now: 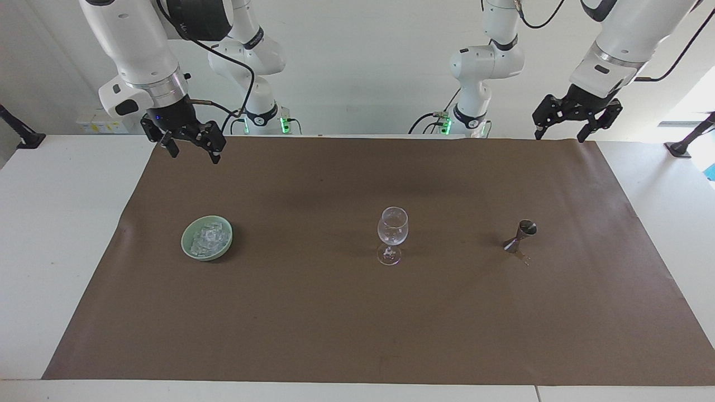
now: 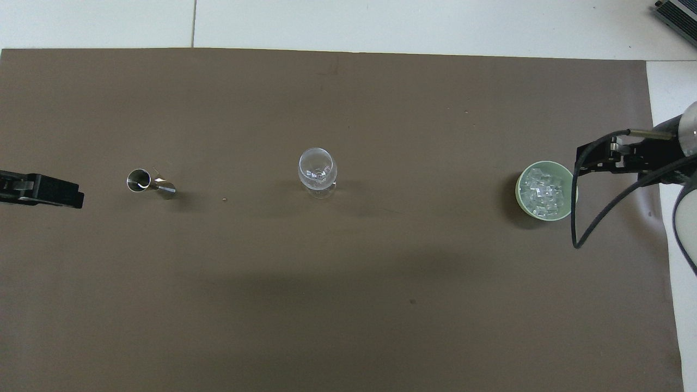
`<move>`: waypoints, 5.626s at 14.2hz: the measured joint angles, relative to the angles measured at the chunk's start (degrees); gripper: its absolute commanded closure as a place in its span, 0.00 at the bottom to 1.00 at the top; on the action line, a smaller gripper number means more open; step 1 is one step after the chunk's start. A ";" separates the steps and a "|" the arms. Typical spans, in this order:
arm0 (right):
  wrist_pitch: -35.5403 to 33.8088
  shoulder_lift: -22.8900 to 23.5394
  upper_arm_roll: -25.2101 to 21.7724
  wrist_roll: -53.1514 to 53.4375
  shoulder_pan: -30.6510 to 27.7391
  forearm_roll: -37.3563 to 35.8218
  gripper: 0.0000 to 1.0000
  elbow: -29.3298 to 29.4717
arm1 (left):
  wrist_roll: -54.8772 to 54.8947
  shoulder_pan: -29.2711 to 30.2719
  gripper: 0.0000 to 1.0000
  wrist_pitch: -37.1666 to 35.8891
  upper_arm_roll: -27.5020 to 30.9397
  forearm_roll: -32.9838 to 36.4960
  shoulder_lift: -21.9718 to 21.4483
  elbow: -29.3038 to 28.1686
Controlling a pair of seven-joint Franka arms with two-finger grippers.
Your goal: Pour wine and add ice with both arms
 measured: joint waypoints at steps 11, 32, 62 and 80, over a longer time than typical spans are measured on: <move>0.00 0.00 0.00 0.00 0.00 0.00 0.00 0.00 | 0.00 -0.03 0.00 -0.15 -0.02 -0.12 -1.08 -2.33; 0.00 0.00 0.00 0.00 0.00 0.00 0.00 0.00 | -27.17 1.42 0.00 8.94 0.66 -8.36 -4.73 -19.06; 0.00 0.00 0.00 0.00 0.00 0.00 0.00 0.00 | -57.10 20.09 0.00 41.95 0.89 -72.79 4.98 -49.28; 0.00 0.00 0.00 0.00 0.00 0.00 0.00 0.00 | -39.21 14.69 0.00 43.49 0.10 -101.17 14.04 -46.85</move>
